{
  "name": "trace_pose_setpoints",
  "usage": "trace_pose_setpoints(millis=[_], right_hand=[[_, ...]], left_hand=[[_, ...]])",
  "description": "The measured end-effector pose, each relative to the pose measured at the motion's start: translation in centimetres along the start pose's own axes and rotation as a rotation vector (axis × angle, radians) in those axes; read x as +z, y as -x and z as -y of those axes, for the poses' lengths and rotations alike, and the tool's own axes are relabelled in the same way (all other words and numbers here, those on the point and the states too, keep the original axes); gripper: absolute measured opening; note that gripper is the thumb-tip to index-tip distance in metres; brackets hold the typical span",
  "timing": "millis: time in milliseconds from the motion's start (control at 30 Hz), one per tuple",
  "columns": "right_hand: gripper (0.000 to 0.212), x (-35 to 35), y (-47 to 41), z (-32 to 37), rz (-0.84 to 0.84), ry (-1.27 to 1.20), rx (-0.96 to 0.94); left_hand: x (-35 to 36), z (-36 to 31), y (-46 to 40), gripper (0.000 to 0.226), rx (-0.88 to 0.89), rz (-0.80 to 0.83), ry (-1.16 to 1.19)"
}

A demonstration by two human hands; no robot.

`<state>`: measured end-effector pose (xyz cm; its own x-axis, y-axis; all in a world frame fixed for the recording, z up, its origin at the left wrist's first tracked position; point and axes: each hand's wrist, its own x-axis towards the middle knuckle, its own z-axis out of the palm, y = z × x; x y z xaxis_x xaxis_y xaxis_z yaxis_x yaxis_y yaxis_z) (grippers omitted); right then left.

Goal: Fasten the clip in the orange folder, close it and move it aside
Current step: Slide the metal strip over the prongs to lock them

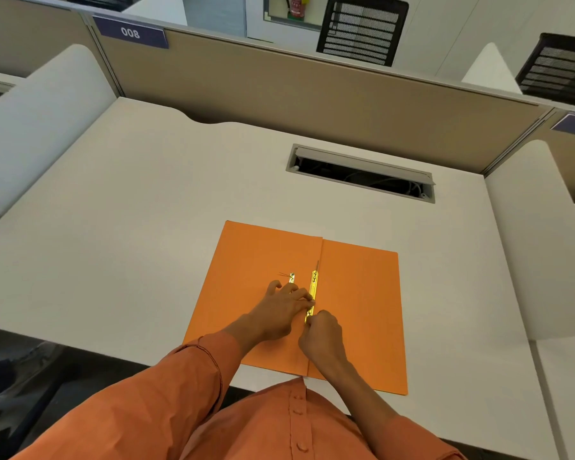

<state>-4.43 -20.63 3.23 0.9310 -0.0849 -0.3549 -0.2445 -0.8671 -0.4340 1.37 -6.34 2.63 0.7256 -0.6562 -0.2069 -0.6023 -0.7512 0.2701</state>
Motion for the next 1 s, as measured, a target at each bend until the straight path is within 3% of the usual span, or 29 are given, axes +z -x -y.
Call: trace_pose_setpoints(millis=[133, 433, 1000], right_hand=[[0.022, 0.4, 0.3, 0.2, -0.078, -0.119, 0.082], [0.034, 1.2, 1.4, 0.4, -0.143, -0.156, 0.071], [0.021, 1.5, 2.4, -1.7, -0.184, -0.133, 0.003]], left_hand=[[0.0, 0.0, 0.0, 0.07, 0.0, -0.005, -0.001], [0.0, -0.2, 0.2, 0.071, -0.011, -0.006, -0.008], [-0.3, -0.9, 0.5, 0.074, -0.034, 0.009, -0.033]])
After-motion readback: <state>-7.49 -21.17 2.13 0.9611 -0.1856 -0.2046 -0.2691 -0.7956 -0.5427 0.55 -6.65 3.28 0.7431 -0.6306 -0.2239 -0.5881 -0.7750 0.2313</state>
